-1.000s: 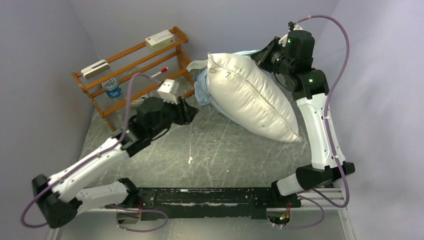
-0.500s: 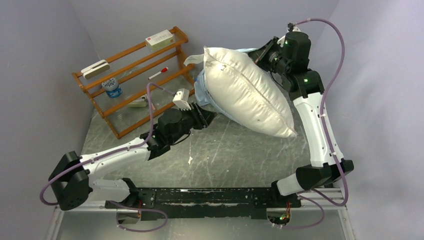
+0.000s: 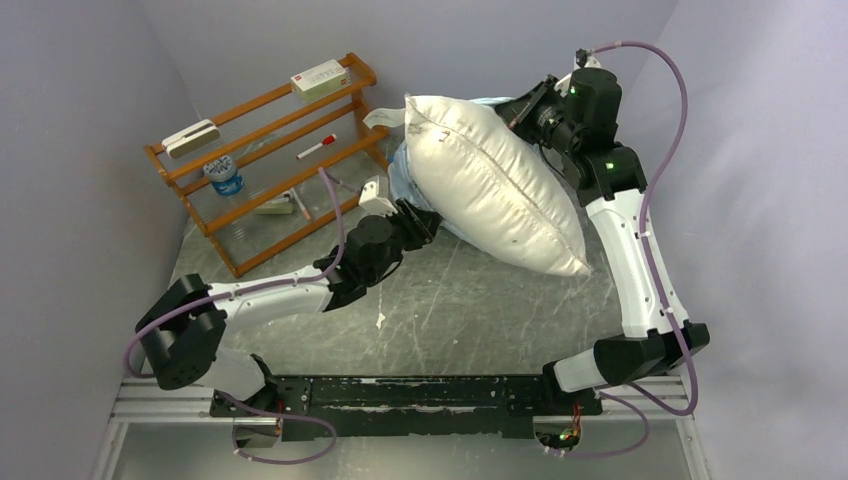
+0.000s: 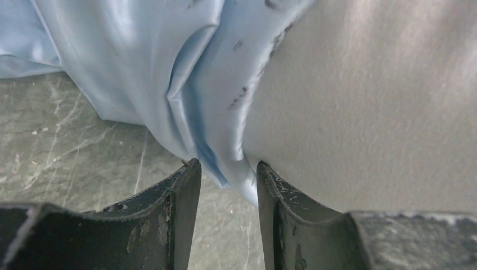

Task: Put the pillow into the pillowcase

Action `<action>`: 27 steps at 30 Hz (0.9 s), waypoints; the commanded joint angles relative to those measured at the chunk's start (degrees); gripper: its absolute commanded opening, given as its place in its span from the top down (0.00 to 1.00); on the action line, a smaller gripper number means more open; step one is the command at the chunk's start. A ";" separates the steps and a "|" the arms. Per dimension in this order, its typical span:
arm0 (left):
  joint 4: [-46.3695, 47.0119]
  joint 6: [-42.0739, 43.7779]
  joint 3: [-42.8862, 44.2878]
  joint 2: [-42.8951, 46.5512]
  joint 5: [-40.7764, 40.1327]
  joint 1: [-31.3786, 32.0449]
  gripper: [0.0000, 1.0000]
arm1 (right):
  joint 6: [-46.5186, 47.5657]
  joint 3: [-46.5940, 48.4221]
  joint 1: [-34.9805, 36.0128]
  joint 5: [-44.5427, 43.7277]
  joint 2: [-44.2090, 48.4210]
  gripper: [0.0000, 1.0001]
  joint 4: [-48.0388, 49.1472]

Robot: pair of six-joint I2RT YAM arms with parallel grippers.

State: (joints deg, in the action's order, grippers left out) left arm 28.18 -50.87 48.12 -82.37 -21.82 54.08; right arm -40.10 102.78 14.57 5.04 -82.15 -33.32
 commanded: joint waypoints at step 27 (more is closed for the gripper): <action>-0.11 -2.35 11.04 -12.52 -15.65 0.20 0.52 | -3.17 -9.26 -0.86 -0.27 5.57 1.00 14.06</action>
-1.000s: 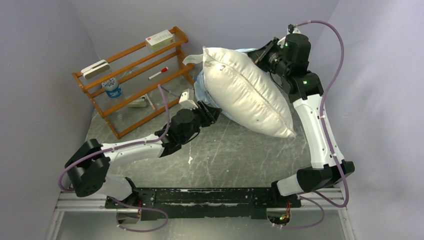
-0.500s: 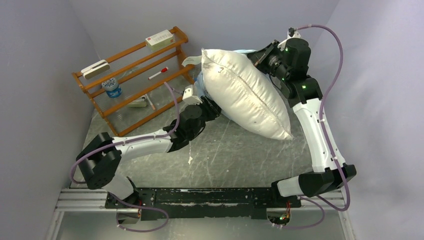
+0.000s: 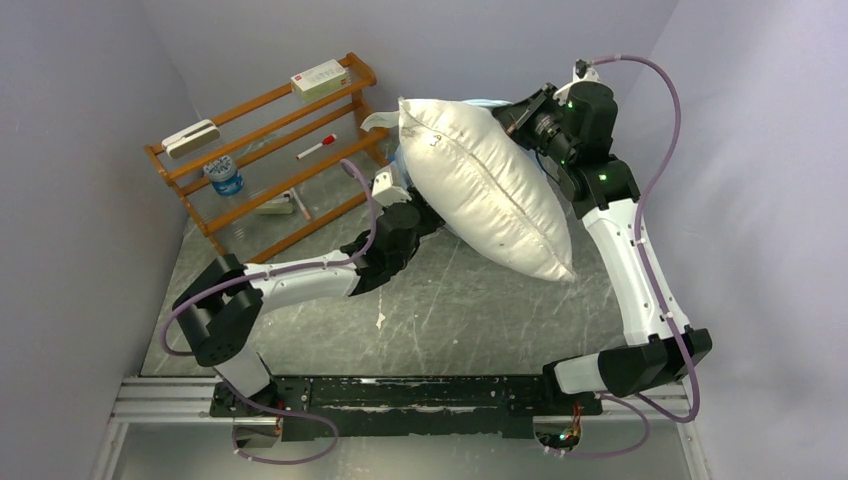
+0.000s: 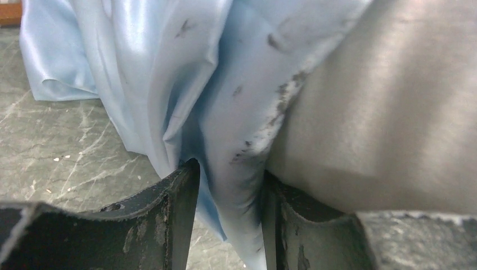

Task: Put the pillow into the pillowcase

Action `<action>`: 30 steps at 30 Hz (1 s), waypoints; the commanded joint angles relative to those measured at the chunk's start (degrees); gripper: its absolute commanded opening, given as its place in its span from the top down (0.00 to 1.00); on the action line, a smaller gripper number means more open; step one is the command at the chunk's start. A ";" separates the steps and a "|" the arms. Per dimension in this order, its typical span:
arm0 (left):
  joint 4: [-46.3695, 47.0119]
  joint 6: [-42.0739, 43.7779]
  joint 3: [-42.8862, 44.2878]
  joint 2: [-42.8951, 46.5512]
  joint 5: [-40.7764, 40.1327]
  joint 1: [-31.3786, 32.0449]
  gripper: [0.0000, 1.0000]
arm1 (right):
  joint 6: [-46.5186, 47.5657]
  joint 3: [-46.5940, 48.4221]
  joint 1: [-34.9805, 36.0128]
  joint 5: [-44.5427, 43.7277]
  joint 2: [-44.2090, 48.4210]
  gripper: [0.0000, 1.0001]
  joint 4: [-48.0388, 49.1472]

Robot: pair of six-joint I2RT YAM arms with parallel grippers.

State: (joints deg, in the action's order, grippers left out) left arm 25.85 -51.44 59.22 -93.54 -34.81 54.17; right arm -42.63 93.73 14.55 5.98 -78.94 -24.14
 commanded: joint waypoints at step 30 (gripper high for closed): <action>-11.19 15.04 27.15 18.15 28.06 -0.06 0.95 | -4.60 35.76 -0.94 -13.85 -7.18 1.00 -16.20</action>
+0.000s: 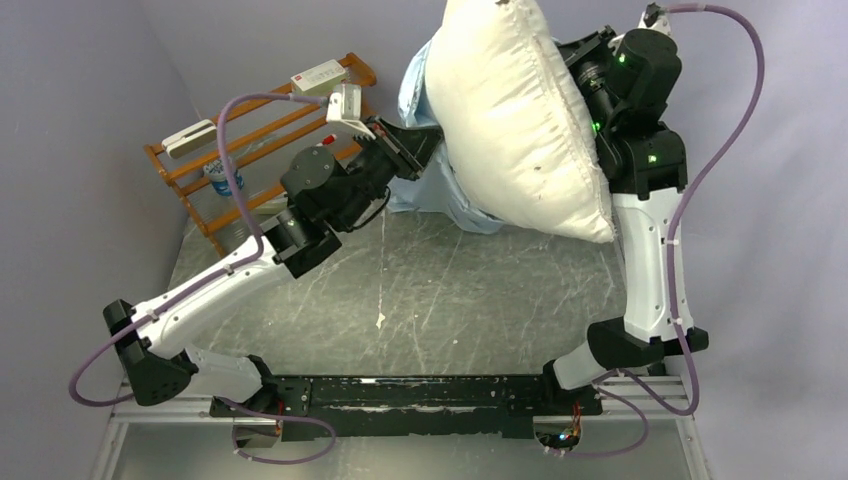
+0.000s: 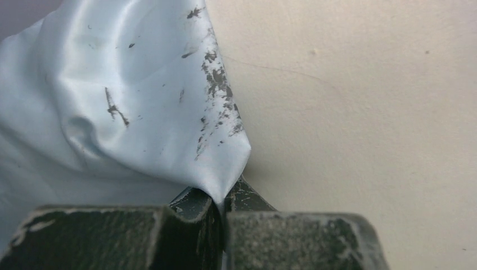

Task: Put the pillow into the pillowcase

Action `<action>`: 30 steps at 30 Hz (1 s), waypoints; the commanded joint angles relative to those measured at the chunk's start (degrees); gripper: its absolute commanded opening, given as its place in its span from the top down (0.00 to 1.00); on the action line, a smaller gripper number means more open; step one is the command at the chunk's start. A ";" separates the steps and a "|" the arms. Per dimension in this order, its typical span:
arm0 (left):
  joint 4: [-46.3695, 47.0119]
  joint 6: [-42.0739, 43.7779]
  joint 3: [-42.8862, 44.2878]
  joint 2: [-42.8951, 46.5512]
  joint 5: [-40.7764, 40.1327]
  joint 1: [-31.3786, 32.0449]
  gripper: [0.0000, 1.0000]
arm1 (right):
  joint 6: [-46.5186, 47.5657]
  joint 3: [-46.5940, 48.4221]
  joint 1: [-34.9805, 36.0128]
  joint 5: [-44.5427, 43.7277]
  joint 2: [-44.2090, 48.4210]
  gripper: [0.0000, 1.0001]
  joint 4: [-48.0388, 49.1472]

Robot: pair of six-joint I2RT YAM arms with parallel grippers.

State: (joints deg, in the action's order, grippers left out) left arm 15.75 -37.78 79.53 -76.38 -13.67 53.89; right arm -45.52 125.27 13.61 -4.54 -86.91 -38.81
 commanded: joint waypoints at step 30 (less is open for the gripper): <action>-4.10 -17.26 5.25 -11.16 29.63 -13.85 0.95 | 21.08 -27.13 -0.07 5.85 9.64 0.77 10.95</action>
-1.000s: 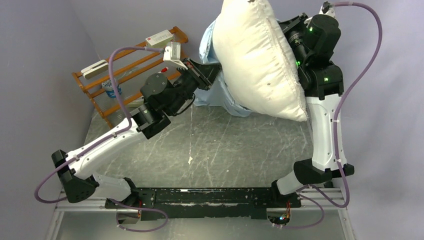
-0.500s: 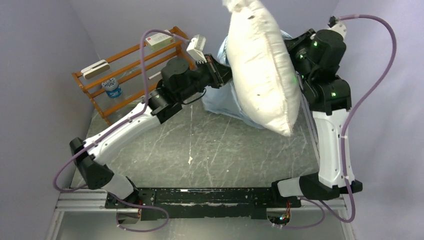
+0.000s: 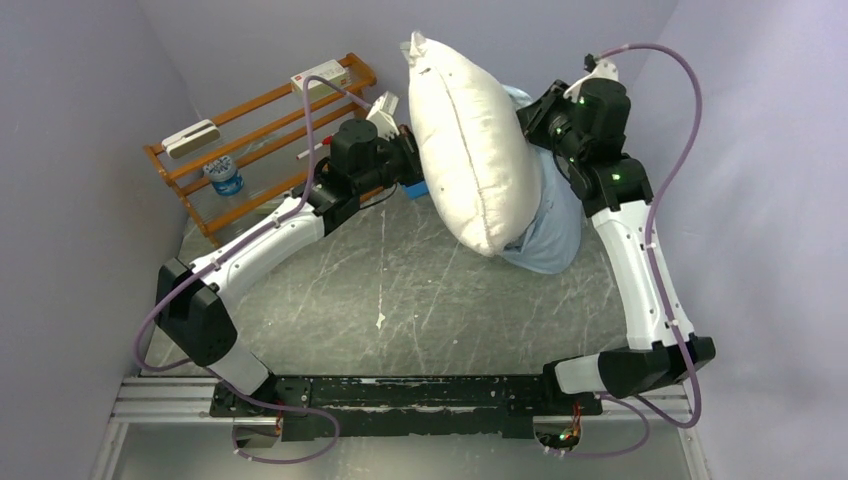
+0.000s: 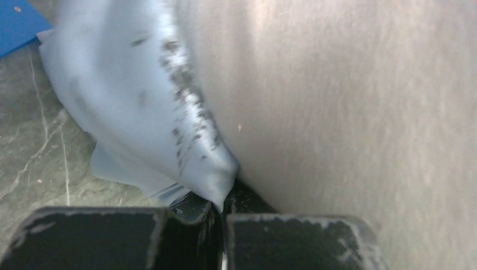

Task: Put the pillow into the pillowcase

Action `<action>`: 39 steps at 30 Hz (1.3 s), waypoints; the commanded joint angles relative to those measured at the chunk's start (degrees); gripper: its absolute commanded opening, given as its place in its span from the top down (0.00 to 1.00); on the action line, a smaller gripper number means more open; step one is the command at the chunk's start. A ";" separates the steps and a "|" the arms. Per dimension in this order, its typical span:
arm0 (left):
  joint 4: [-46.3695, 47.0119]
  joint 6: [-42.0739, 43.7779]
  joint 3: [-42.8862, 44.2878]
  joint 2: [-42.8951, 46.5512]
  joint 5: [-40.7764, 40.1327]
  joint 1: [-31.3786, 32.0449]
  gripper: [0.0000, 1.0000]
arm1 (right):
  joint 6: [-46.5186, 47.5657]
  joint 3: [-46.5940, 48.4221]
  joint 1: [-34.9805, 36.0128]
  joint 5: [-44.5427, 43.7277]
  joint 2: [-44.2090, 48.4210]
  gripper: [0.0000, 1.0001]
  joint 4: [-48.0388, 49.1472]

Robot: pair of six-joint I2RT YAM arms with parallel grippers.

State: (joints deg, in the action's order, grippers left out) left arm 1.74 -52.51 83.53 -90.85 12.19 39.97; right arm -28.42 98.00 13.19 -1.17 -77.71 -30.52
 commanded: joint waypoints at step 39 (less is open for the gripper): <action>8.25 2.32 7.62 2.56 3.24 -0.38 0.95 | 14.05 17.04 0.26 -7.26 -4.13 1.00 -12.21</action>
State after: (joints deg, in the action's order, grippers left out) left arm 3.07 -50.35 83.72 -90.89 13.74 39.90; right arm -12.99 106.17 13.34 -9.65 -80.44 -42.22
